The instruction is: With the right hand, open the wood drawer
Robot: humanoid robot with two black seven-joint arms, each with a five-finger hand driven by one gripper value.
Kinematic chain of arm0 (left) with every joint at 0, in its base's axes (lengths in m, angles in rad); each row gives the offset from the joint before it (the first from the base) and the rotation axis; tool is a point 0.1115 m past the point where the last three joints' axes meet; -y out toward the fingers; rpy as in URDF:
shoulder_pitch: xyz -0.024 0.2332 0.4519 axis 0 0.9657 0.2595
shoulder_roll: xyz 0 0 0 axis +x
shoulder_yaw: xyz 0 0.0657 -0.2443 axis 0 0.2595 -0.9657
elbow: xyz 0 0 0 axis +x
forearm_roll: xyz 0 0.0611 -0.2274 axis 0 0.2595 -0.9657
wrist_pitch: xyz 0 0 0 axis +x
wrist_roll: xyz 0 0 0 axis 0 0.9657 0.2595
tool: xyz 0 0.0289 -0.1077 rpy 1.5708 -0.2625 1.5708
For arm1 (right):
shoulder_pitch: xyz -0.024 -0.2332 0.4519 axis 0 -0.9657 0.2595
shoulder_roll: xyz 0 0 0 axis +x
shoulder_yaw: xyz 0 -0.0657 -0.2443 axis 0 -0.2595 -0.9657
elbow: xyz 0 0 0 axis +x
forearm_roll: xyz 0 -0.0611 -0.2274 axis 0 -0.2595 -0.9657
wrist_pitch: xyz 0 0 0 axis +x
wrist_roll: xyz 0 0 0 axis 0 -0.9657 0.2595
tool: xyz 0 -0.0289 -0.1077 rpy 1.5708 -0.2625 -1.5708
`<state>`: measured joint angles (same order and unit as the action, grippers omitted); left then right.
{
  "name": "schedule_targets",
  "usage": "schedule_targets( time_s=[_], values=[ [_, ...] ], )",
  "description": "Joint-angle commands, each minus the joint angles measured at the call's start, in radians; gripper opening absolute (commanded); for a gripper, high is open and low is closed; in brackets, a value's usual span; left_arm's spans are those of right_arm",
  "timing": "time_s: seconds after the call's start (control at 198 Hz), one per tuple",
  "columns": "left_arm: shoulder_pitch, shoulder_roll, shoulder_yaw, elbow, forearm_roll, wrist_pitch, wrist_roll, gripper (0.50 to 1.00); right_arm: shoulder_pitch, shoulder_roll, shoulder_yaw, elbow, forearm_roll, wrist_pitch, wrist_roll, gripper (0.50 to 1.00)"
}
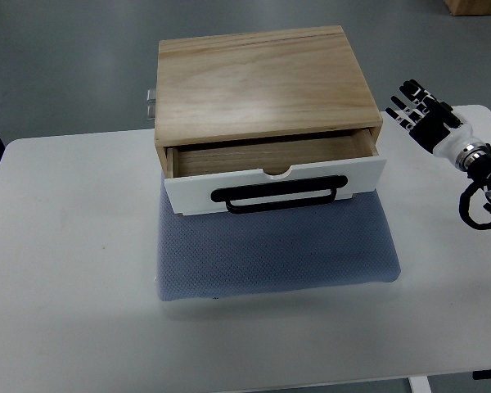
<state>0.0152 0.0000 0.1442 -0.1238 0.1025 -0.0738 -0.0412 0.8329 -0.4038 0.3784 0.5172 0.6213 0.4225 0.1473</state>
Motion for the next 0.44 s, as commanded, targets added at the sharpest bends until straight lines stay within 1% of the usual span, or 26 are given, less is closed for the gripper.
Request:
schedule_targets(
  time_s=[0.0, 0.43],
  values=[
    [0.0, 0.0, 0.0, 0.0, 0.0, 0.0, 0.0, 1.0, 0.002, -0.001, 0.005, 0.0, 0.0, -0.001, 0.002, 0.944],
    [0.0, 0.0, 0.0, 0.001, -0.001, 0.0, 0.0, 1.0, 0.005, 0.002, -0.001, 0.0, 0.0, 0.001, 0.002, 0.944]
  ],
)
